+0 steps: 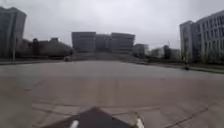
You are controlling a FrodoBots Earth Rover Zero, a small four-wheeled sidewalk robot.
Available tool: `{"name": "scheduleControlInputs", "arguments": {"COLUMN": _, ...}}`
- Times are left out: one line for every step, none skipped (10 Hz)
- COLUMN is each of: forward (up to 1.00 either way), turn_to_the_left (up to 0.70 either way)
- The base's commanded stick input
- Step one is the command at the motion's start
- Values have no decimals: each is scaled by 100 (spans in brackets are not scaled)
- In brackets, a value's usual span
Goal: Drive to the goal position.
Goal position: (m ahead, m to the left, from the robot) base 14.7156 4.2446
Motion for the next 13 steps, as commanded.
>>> {"name": "scheduleControlInputs", "arguments": {"forward": 100, "turn_to_the_left": 0}}
{"name": "scheduleControlInputs", "arguments": {"forward": 100, "turn_to_the_left": 0}}
{"name": "scheduleControlInputs", "arguments": {"forward": 100, "turn_to_the_left": 0}}
{"name": "scheduleControlInputs", "arguments": {"forward": 100, "turn_to_the_left": 0}}
{"name": "scheduleControlInputs", "arguments": {"forward": 100, "turn_to_the_left": 0}}
{"name": "scheduleControlInputs", "arguments": {"forward": 100, "turn_to_the_left": 18}}
{"name": "scheduleControlInputs", "arguments": {"forward": 100, "turn_to_the_left": 35}}
{"name": "scheduleControlInputs", "arguments": {"forward": 100, "turn_to_the_left": 34}}
{"name": "scheduleControlInputs", "arguments": {"forward": 100, "turn_to_the_left": 26}}
{"name": "scheduleControlInputs", "arguments": {"forward": 100, "turn_to_the_left": 18}}
{"name": "scheduleControlInputs", "arguments": {"forward": 100, "turn_to_the_left": 9}}
{"name": "scheduleControlInputs", "arguments": {"forward": 100, "turn_to_the_left": 1}}
{"name": "scheduleControlInputs", "arguments": {"forward": 100, "turn_to_the_left": 0}}
